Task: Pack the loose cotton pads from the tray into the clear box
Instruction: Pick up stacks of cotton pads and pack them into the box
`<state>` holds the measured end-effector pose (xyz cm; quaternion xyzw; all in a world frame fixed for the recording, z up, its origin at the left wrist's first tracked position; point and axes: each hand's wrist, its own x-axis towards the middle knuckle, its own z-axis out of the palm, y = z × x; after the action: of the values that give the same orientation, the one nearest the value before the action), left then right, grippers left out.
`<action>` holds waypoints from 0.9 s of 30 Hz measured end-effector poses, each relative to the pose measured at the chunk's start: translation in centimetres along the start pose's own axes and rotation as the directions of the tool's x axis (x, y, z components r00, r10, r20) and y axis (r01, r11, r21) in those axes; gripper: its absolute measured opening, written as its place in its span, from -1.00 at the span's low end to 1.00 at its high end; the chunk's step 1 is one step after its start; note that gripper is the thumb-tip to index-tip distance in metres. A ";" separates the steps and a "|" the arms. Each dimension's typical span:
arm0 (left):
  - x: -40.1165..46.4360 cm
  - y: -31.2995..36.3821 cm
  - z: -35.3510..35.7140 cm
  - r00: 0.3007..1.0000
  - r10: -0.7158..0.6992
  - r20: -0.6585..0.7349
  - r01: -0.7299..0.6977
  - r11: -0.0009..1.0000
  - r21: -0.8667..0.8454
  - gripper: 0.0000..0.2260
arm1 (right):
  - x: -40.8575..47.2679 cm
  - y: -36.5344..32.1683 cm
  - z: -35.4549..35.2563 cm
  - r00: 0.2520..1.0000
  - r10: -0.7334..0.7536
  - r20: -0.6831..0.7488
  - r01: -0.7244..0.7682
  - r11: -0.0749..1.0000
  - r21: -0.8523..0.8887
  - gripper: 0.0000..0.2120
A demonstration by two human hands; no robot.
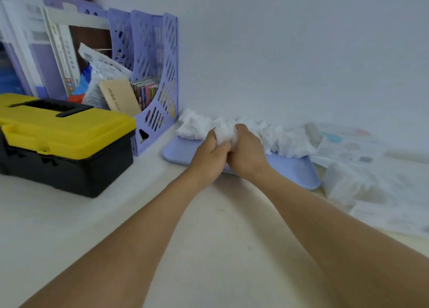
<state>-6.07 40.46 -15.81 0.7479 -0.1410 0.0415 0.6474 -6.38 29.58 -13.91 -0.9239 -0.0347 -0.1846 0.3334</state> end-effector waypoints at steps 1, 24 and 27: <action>-0.5 0.5 1.2 0.999 -0.012 0.052 0.015 0.999 -0.048 -0.59 | -0.7 0.7 -1.1 1.000 -0.011 -0.021 0.010 0.999 -0.034 -0.76; -1.6 3.3 7.3 0.895 -0.197 0.400 0.367 0.835 -0.410 -0.72 | -5.6 7.0 -11.0 0.975 0.200 -0.097 -0.154 0.921 0.357 -0.54; -1.7 3.8 7.3 0.887 -0.182 0.425 0.383 0.806 -0.452 -0.76 | -5.7 7.1 -12.3 0.967 0.244 0.067 -0.249 0.868 0.430 -0.52</action>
<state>-9.61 33.11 -13.79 0.5498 -0.1484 -0.2352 0.7876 -14.29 16.73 -11.57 -0.8238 0.0412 -0.1232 0.5518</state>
